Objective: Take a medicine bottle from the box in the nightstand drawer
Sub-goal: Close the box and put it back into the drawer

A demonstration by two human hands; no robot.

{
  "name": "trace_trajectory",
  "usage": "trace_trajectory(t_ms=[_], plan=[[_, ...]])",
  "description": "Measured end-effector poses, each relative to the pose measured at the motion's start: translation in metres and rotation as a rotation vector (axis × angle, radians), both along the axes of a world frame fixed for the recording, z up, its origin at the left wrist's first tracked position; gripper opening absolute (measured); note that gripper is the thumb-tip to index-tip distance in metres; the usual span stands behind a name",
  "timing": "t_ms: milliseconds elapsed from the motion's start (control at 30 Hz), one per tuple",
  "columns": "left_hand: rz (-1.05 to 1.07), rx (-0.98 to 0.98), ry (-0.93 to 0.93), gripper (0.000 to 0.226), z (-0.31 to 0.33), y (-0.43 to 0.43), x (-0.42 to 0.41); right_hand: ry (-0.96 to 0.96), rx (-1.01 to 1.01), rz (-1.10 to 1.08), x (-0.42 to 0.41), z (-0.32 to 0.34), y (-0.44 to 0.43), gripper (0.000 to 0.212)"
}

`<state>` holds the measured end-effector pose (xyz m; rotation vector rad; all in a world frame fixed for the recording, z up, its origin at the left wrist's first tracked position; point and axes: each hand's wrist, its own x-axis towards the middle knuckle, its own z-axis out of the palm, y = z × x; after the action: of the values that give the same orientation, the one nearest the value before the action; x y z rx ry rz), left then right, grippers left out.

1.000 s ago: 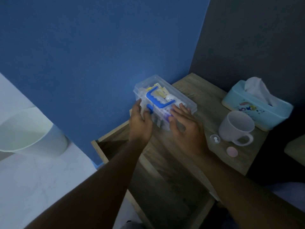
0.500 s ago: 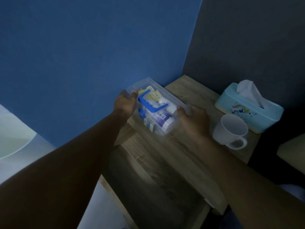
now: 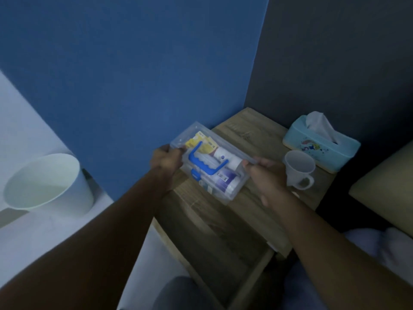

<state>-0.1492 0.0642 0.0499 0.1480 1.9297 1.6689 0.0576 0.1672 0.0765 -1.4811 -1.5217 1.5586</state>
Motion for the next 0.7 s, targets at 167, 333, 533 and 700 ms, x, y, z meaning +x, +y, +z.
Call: trace_trajectory(t_ms=[167, 333, 533, 700], plan=[[-0.026, -0.058, 0.054, 0.023, 0.014, -0.039, 0.024, 0.071, -0.004, -0.005, 0.032, 0.01, -0.045, 0.054], [-0.039, -0.195, 0.109, 0.047, 0.007, -0.075, 0.038, 0.037, 0.02, -0.007, 0.047, 0.004, -0.086, 0.055], [-0.075, -0.291, 0.062, 0.057, -0.021, -0.1, 0.046, -0.019, -0.072, 0.045, 0.058, -0.03, -0.117, 0.045], [-0.153, -0.327, -0.029, 0.015, -0.053, -0.103, 0.052, -0.074, -0.091, 0.031, 0.057, -0.064, -0.119, 0.035]])
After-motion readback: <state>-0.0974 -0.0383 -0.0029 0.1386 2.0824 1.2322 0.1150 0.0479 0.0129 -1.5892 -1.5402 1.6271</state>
